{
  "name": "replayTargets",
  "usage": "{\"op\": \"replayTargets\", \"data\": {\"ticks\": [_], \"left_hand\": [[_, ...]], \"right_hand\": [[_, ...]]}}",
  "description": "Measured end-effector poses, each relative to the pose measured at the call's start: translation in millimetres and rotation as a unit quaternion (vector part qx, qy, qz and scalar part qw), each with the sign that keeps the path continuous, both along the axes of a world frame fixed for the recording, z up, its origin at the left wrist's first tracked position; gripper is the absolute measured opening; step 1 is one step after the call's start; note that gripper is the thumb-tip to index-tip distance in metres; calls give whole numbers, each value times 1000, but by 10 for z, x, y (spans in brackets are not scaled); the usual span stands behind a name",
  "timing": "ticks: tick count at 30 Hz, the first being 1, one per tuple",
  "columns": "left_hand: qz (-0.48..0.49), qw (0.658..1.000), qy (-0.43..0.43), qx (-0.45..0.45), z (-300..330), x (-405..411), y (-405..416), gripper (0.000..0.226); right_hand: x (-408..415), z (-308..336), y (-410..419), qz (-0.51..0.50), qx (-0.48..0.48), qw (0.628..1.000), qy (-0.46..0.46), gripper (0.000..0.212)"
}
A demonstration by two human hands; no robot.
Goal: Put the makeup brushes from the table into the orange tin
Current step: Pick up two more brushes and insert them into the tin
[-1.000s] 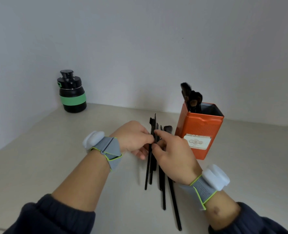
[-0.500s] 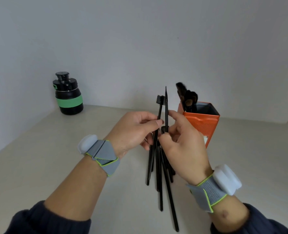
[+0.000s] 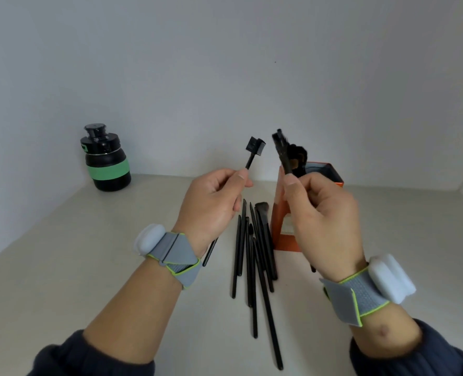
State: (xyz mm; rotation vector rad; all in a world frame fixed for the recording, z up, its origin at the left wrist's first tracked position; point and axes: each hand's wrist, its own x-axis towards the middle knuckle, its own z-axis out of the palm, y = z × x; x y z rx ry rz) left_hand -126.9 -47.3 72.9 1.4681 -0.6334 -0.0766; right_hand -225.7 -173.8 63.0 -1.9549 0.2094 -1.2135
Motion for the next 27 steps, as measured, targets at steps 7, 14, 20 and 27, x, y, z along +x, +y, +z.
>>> {"op": "replayTargets", "data": {"ticks": [7,14,20,27], "left_hand": [[43,989,-14,-143,157,-166,-149,19],[13,973,-36,-227,275,-293,-130,8],[29,959,-89,-269,335,-342,-64,15],[41,940,-158,-300,380,-459,-68,14]], "right_hand": [[-158,204,-123,3,42,993,-108,12],[-242,253,-71,-32,-15,986,-165,12],[-264,266,-53,-64,-68,971,-221,8],[-287,300,-9,-50,-128,943,-302,16]]}}
